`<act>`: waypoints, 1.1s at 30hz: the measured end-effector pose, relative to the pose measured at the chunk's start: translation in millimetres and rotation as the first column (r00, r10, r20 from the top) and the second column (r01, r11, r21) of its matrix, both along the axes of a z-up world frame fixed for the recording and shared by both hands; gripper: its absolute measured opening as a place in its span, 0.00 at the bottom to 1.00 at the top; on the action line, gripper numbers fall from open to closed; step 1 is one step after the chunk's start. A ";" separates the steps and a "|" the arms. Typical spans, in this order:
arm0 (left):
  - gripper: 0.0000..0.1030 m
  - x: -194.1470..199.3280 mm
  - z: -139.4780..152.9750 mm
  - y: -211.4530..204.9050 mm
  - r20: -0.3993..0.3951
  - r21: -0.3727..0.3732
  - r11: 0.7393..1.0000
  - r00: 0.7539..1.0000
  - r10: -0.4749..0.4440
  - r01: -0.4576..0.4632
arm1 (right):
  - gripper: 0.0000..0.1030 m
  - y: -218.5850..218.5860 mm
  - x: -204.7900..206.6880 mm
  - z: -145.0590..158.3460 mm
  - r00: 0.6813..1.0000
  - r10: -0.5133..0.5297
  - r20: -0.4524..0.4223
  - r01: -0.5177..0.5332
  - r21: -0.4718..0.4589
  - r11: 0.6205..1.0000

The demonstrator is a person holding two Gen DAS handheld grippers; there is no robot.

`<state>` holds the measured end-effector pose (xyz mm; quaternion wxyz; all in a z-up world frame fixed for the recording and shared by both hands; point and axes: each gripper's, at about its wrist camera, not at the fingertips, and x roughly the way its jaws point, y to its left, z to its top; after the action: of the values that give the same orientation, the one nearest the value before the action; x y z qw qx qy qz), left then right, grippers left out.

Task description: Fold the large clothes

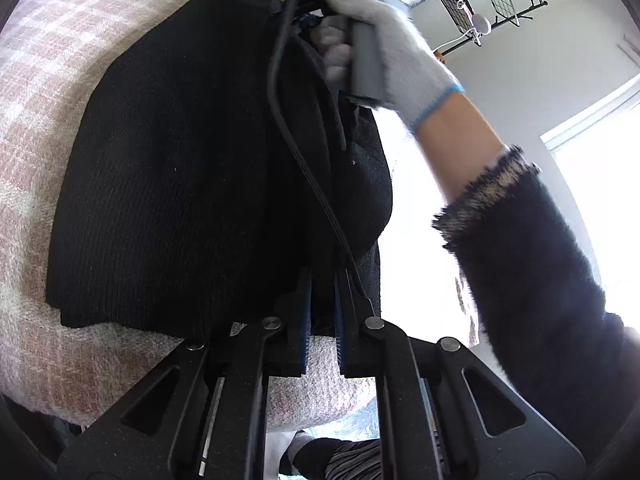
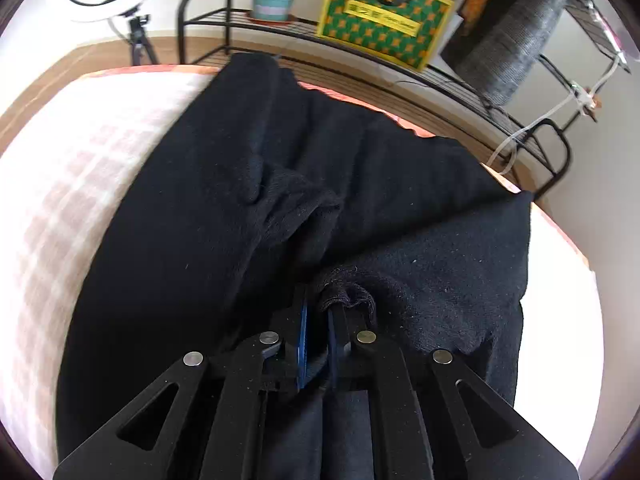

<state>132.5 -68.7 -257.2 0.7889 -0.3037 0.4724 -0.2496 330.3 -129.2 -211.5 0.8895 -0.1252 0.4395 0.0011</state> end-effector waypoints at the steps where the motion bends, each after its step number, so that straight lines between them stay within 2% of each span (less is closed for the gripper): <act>1: 0.08 -0.9 1.7 -2.7 -0.001 -0.003 1.000 1.000 0.002 -0.002 | 0.17 -3.7 -3.6 4.5 1.000 0.027 -0.002 -0.027 0.013 1.000; 3: 0.08 -0.6 2.5 -1.7 0.002 -0.003 1.000 1.000 0.005 -0.005 | 0.31 -21.2 -14.5 17.3 0.997 0.078 -0.013 -0.077 0.069 0.995; 4: 0.08 -1.0 2.9 -2.3 0.004 -0.003 1.000 1.000 0.005 -0.005 | 0.34 -29.3 -21.4 24.6 0.995 0.096 0.006 -0.097 0.106 0.990; 6: 0.08 -1.8 4.3 -4.8 0.010 0.001 1.000 1.000 0.003 -0.003 | 0.34 -54.6 -33.1 42.6 0.992 0.119 0.041 -0.125 0.216 0.968; 9: 0.08 -3.4 6.9 -10.8 0.023 0.014 1.000 1.000 -0.003 0.002 | 0.34 -102.3 -39.1 59.0 0.997 0.024 0.080 -0.048 0.311 0.949; 13: 0.08 -5.6 9.9 -15.4 0.034 0.031 0.999 0.999 -0.009 0.008 | 0.34 -129.1 -34.5 47.8 0.996 -0.060 0.062 0.040 0.281 0.959; 16: 0.08 -3.4 12.1 -22.0 0.034 0.035 0.999 0.999 -0.012 0.011 | 0.34 -128.7 -26.4 30.9 0.999 -0.030 0.023 0.023 0.273 0.962; 20: 0.08 -3.5 11.3 -21.8 0.035 0.039 0.999 0.999 -0.016 0.014 | 0.34 -112.2 -15.0 8.5 1.000 0.008 -0.016 -0.006 0.141 0.990; 23: 0.08 -4.1 13.5 -23.3 0.043 0.052 0.998 0.999 -0.020 0.018 | 0.34 -114.5 -13.9 -1.5 1.000 0.002 -0.013 -0.001 0.077 0.997; 24: 0.08 -4.4 14.4 -22.4 0.045 0.053 0.998 0.999 -0.020 0.018 | 0.34 -115.1 -13.7 -1.1 1.000 -0.003 -0.005 0.003 0.080 0.997; 26: 0.08 -5.4 16.4 -23.8 0.056 0.066 0.998 0.998 -0.024 0.020 | 0.14 -119.6 -12.7 0.2 0.999 -0.033 -0.003 0.033 0.096 0.995; 27: 0.08 -6.3 18.9 -26.6 0.066 0.078 0.997 0.997 -0.027 0.021 | 0.08 -123.8 -12.2 1.9 0.999 -0.050 0.000 0.050 0.102 0.994; 29: 0.07 -9.4 23.2 -29.2 0.084 0.095 0.995 0.996 -0.032 0.024 | 0.07 -133.2 -12.5 4.7 0.997 -0.075 0.009 0.073 0.111 0.991; 31: 0.07 -12.2 29.3 -31.6 0.106 0.117 0.993 0.994 -0.038 0.025 | 0.06 -148.7 -15.8 11.6 0.995 -0.099 0.029 0.093 0.164 0.982; 33: 0.07 -16.4 36.3 -38.9 0.134 0.154 0.987 0.989 -0.055 0.034 | 0.06 -177.3 -20.8 25.0 0.990 -0.138 0.038 0.120 0.300 0.946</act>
<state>116.1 -107.5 -221.0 0.8347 -0.2142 0.4410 -0.2509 309.4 -306.4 -186.5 0.9088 0.0391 0.4154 0.0053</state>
